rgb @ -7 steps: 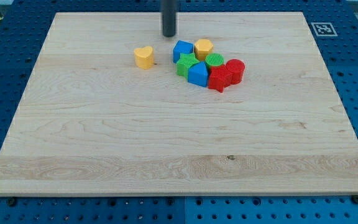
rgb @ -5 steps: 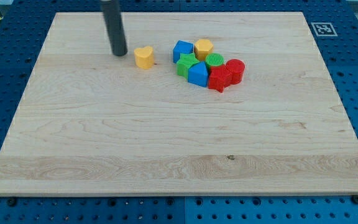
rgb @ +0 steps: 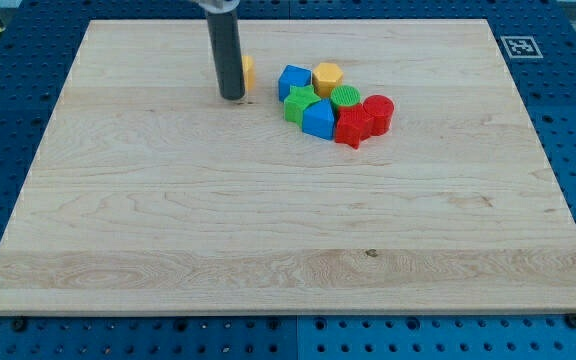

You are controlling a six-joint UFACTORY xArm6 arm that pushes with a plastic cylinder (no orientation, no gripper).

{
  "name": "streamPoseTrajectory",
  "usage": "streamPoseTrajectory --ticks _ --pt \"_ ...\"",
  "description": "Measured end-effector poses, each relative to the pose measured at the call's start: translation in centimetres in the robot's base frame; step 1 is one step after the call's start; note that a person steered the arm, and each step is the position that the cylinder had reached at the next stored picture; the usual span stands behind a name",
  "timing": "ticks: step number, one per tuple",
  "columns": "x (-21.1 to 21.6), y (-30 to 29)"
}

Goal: Push the yellow heart into the red circle

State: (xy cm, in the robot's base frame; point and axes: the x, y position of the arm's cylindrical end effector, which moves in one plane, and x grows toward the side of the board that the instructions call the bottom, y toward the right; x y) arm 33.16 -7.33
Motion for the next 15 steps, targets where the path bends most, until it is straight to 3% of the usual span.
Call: streamPoseTrajectory --ticks 2,3,5,6,8,11,13,15 --pt "-4.5 0.7" --pt "-5.3 -3.1" --pt "-9.2 1.1" --pt "-8.0 4.6" --pt "-6.9 -0.6" --pt "-5.7 4.2" --pt "-2.6 -0.7" --pt "-4.4 1.4"
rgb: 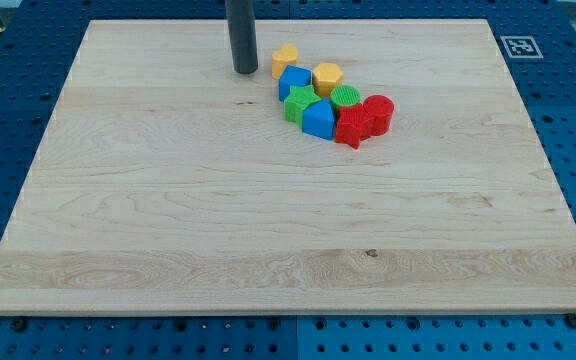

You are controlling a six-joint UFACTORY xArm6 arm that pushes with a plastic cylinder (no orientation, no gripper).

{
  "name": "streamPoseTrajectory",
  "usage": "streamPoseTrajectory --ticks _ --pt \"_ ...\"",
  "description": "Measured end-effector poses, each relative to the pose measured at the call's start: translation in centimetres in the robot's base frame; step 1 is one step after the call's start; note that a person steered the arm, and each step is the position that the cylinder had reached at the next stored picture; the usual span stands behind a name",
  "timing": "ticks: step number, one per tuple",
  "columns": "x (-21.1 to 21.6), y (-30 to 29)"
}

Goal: Push the yellow heart into the red circle

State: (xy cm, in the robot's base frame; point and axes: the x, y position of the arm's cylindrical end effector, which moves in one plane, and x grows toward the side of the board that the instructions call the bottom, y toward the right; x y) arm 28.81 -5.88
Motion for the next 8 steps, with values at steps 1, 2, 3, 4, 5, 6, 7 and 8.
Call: streamPoseTrajectory --ticks 1,2,3,4,5,6,7,8 --pt "-1.0 2.8" --pt "-1.0 3.2" --pt "0.2 -1.9" --pt "2.2 1.4" --pt "1.0 4.0" --pt "-0.9 5.5" --pt "-1.3 8.2" --pt "-1.2 11.0"
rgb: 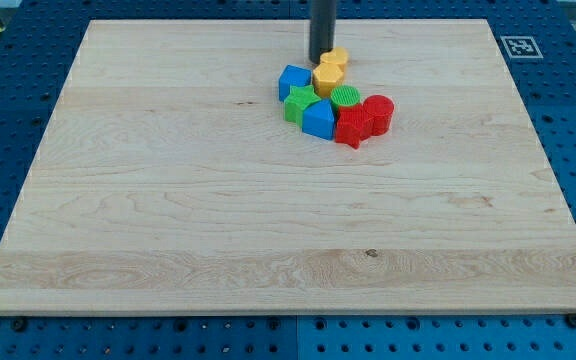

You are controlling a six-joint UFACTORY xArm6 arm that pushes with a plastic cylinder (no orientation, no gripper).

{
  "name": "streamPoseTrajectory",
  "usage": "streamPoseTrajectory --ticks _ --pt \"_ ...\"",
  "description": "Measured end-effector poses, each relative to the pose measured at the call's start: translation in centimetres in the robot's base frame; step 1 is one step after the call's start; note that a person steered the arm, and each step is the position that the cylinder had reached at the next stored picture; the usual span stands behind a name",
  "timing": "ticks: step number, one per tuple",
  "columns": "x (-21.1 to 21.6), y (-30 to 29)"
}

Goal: Push the yellow heart into the red circle

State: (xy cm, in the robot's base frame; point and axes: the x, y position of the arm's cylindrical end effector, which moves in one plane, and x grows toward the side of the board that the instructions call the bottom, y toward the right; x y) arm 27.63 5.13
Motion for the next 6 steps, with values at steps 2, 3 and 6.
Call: streamPoseTrajectory --ticks 2,3,6 --pt "3.2 4.1" --pt "6.8 4.4" --pt "0.3 5.5"
